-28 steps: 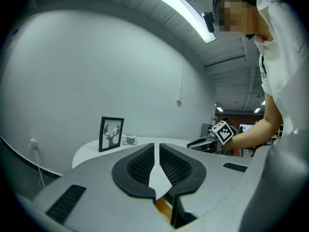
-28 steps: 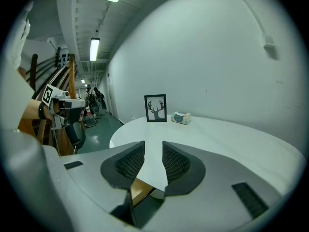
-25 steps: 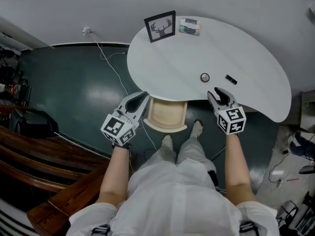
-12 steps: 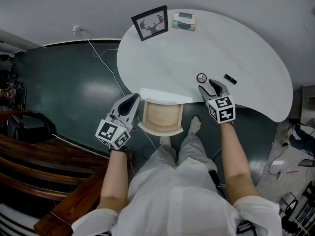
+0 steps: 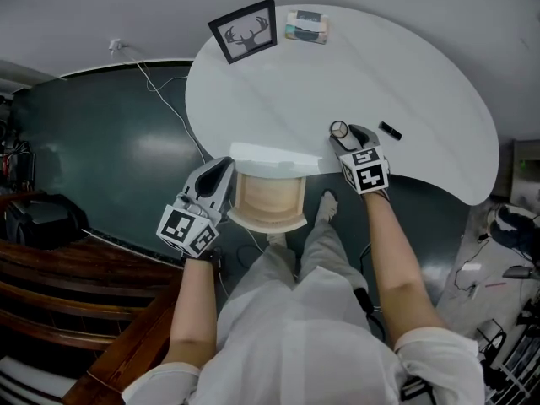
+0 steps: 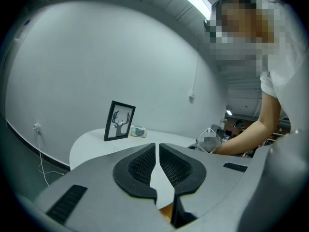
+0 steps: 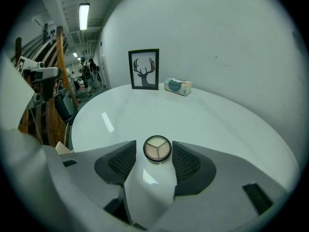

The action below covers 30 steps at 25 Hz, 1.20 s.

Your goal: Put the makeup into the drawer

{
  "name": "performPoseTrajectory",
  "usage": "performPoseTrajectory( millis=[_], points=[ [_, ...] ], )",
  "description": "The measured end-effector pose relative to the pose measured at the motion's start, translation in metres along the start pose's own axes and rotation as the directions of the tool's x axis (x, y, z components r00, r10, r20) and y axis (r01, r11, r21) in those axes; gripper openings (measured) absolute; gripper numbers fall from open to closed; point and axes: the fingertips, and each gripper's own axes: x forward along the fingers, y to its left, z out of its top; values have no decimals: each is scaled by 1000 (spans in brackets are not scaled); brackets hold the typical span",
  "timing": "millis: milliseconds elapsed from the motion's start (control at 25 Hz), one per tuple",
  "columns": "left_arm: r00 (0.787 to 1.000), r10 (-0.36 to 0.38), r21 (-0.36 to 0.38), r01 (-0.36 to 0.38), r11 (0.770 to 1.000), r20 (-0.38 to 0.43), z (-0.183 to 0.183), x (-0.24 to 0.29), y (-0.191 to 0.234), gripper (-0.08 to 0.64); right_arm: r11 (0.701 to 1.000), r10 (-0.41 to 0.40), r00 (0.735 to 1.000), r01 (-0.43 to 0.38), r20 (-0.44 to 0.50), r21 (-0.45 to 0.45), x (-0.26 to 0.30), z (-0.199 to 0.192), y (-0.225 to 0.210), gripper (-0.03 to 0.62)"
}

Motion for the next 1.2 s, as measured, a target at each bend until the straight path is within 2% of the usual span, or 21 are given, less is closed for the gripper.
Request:
performPoseTrajectory(
  millis=[480, 760, 1200],
  points=[
    [1000, 13, -14, -13, 1000, 4, -4, -10, 0, 25, 1000, 1, 996, -1, -85, -5, 21, -7, -2, 215],
    [1000, 26, -11, -26, 1000, 15, -6, -21, 3, 25, 1000, -5, 995, 2, -102, -27, 23, -7, 3, 209],
    [998, 56, -16, -56, 998, 28, -12, -48, 6, 25, 990, 58, 993, -71, -100, -122, 23, 6, 47, 208]
  ],
)
